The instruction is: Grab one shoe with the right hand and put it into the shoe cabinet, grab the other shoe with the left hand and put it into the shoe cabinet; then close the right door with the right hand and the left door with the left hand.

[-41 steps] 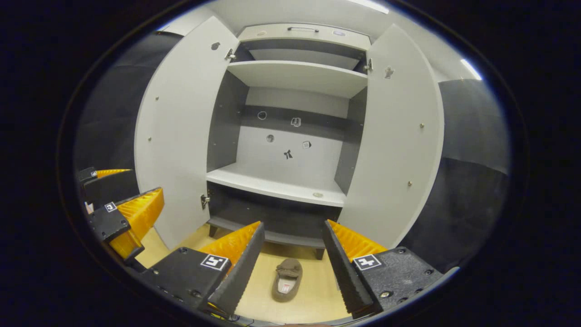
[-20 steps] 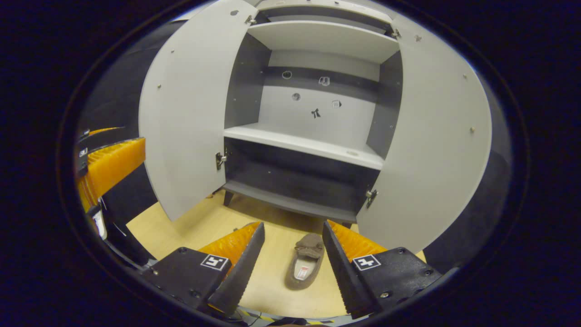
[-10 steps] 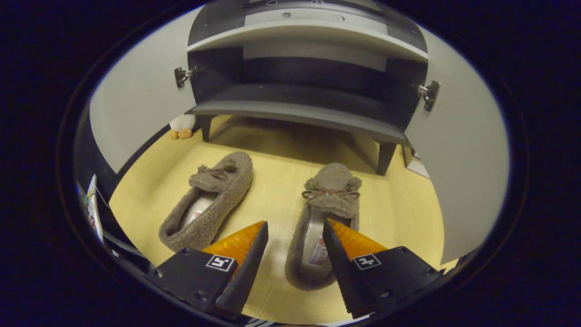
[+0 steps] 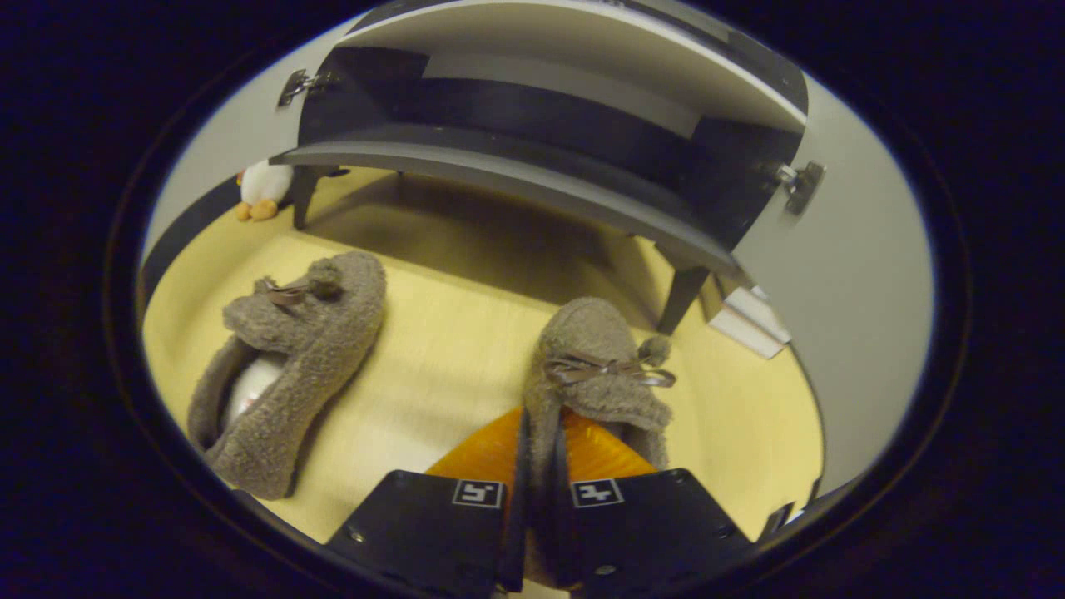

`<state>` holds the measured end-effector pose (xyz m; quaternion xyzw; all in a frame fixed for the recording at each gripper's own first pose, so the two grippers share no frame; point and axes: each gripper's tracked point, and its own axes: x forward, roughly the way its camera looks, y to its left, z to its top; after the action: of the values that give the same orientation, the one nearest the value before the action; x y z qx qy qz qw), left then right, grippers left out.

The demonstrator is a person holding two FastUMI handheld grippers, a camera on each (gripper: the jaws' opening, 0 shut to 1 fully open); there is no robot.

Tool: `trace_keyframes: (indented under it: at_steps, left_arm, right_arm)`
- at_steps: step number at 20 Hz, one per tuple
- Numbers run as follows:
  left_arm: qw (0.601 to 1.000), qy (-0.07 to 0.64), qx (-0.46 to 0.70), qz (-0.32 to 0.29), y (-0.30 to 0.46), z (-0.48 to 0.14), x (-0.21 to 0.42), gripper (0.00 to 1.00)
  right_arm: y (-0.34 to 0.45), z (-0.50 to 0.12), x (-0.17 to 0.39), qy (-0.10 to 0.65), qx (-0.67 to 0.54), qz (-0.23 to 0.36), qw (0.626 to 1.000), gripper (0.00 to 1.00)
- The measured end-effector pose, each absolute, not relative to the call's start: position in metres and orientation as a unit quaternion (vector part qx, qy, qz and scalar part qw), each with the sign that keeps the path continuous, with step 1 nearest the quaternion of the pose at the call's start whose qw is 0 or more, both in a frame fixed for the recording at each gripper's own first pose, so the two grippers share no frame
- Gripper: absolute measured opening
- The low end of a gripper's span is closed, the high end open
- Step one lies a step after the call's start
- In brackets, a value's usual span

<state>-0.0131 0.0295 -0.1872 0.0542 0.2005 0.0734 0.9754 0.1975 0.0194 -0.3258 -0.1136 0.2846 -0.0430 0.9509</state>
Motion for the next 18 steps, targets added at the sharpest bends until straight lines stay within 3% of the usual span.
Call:
trace_keyframes:
  at_steps: [1,6,14,18]
  left_arm:
    - [0.976,0.2,0.053,0.071,0.028,-0.186,-0.012,0.93]
    - [0.98,0.184,0.055,0.059,0.024,-0.17,-0.007,0.92]
    - [0.99,0.127,0.055,0.019,0.009,-0.11,-0.005,0.92]
    - [0.993,0.092,0.073,0.007,0.002,-0.08,-0.015,0.92]
  right_arm:
    - [0.018,-0.324,0.192,0.287,-0.126,-0.047,0.948,0.09]
    - [0.002,-0.268,0.17,0.23,-0.163,-0.077,0.956,0.06]
    - [-0.01,-0.068,0.137,0.13,-0.104,-0.091,0.982,0.05]
    - [-0.017,0.022,0.161,0.088,-0.078,-0.083,0.99,0.06]
